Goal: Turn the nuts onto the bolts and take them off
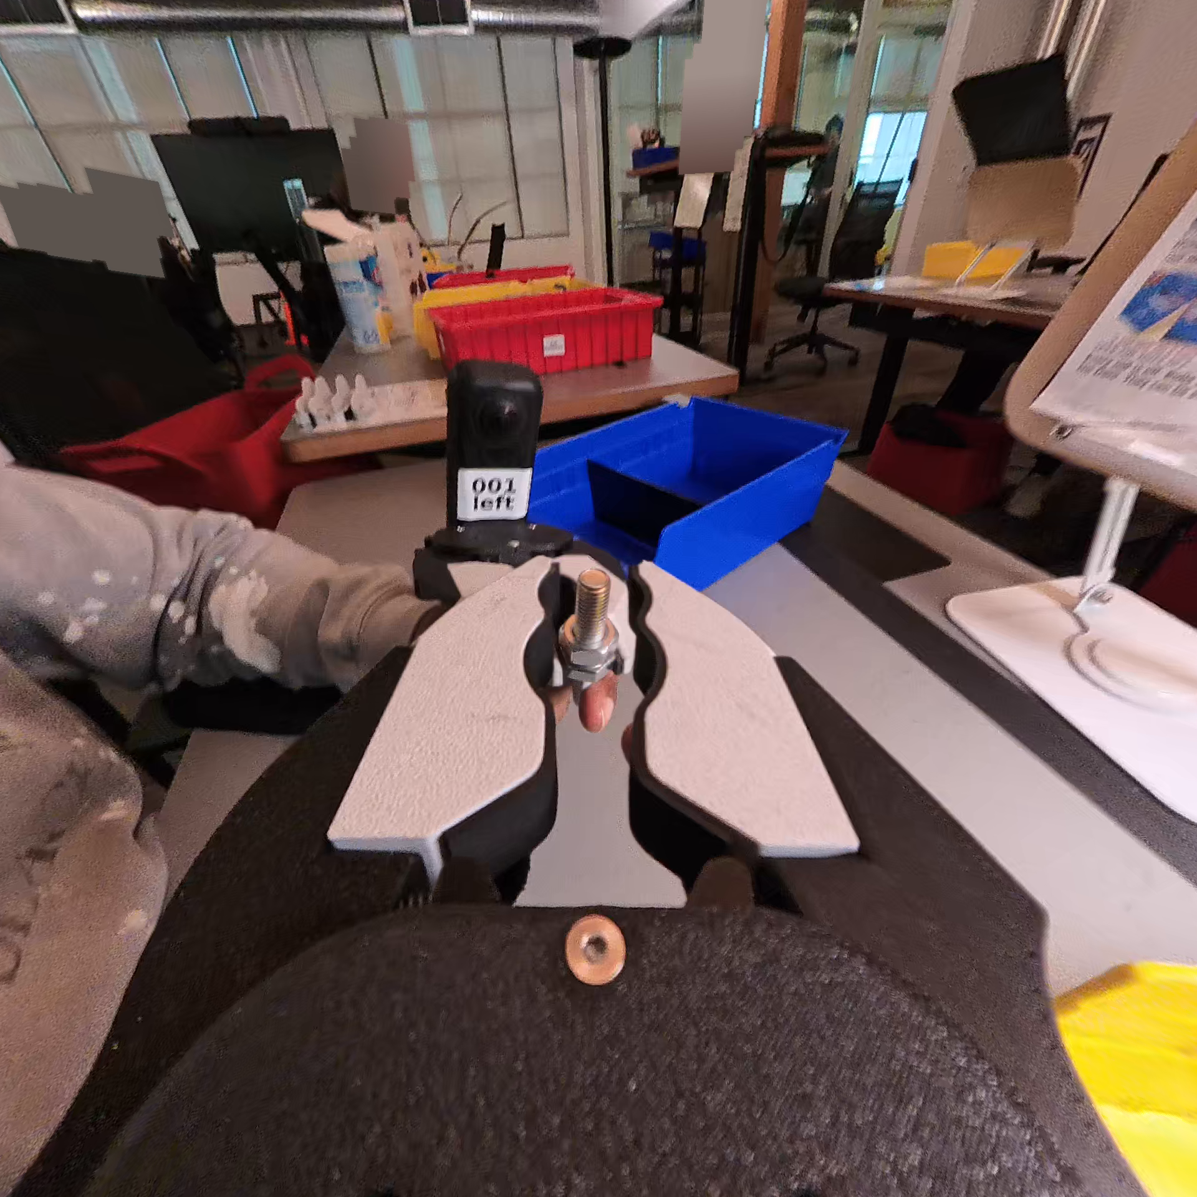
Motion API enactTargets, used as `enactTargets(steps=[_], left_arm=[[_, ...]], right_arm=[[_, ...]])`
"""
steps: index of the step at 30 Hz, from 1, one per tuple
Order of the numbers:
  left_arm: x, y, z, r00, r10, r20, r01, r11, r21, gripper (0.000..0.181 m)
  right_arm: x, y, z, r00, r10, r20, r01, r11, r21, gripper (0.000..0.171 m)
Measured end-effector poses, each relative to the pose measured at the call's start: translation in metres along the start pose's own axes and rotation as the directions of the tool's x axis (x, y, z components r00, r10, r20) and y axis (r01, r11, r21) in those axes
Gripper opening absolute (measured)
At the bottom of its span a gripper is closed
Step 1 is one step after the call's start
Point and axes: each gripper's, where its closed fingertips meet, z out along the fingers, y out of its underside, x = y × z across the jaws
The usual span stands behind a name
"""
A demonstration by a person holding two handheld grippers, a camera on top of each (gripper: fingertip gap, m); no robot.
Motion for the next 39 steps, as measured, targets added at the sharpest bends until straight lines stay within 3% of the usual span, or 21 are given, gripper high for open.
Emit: enactTargets(steps=[4, 7, 11, 19, 20, 22, 30, 31, 32, 33, 39], left_arm=[[-0.025, -0.052, 0.003, 0.992, -0.028, 0.122, 0.003, 0.98, 0.199, 0.018], [-0.036, -0.066, -0.001, 0.976, 0.035, 0.213, -0.081, 0.974, 0.214, 0.018], [-0.04, -0.056, -0.013, 0.955, 0.075, 0.285, -0.13, 0.975, 0.18, 0.018], [-0.039, -0.05, -0.011, 0.962, 0.067, 0.265, -0.117, 0.977, 0.177, 0.018], [-0.037, -0.053, -0.013, 0.969, 0.06, 0.238, -0.11, 0.973, 0.205, 0.018], [-0.036, -0.056, -0.014, 0.971, 0.058, 0.232, -0.108, 0.972, 0.209, 0.018], [-0.033, -0.05, -0.009, 0.969, 0.08, 0.234, -0.124, 0.976, 0.179, 0.018], [-0.032, -0.052, -0.01, 0.97, 0.082, 0.228, -0.127, 0.974, 0.188, 0.018], [-0.029, -0.055, -0.011, 0.974, 0.083, 0.209, -0.125, 0.973, 0.194, 0.018], [-0.028, -0.057, -0.011, 0.973, 0.092, 0.212, -0.134, 0.972, 0.191, 0.018], [-0.033, -0.052, -0.01, 0.965, 0.107, 0.239, -0.148, 0.976, 0.159, 0.018]], right_arm=[[0.021, -0.048, 0.004, 0.998, -0.013, -0.067, 0.018, 0.997, 0.077, 0.03], [0.03, -0.057, 0.011, 0.991, -0.023, -0.131, 0.038, 0.992, 0.118, 0.033], [0.032, -0.036, 0.026, 0.989, -0.005, -0.15, 0.022, 0.994, 0.109, 0.035], [0.043, -0.017, 0.03, 0.99, 0.04, -0.138, -0.029, 0.996, 0.079, 0.037], [0.052, -0.019, 0.024, 0.983, 0.063, -0.173, -0.047, 0.994, 0.098, 0.021], [0.069, -0.026, 0.007, 0.969, 0.077, -0.236, -0.04, 0.987, 0.158, 0.016], [0.035, -0.024, 0.027, 0.991, 0.019, -0.129, -0.006, 0.995, 0.095, 0.034], [0.041, -0.024, 0.024, 0.989, 0.024, -0.147, -0.008, 0.994, 0.105, 0.032], [0.055, -0.025, 0.016, 0.975, 0.042, -0.218, -0.016, 0.993, 0.12, 0.014], [0.066, -0.027, 0.008, 0.963, 0.047, -0.266, -0.009, 0.99, 0.143, 0.012], [0.037, -0.029, 0.019, 0.989, 0.015, -0.148, 0.002, 0.993, 0.114, 0.033]])
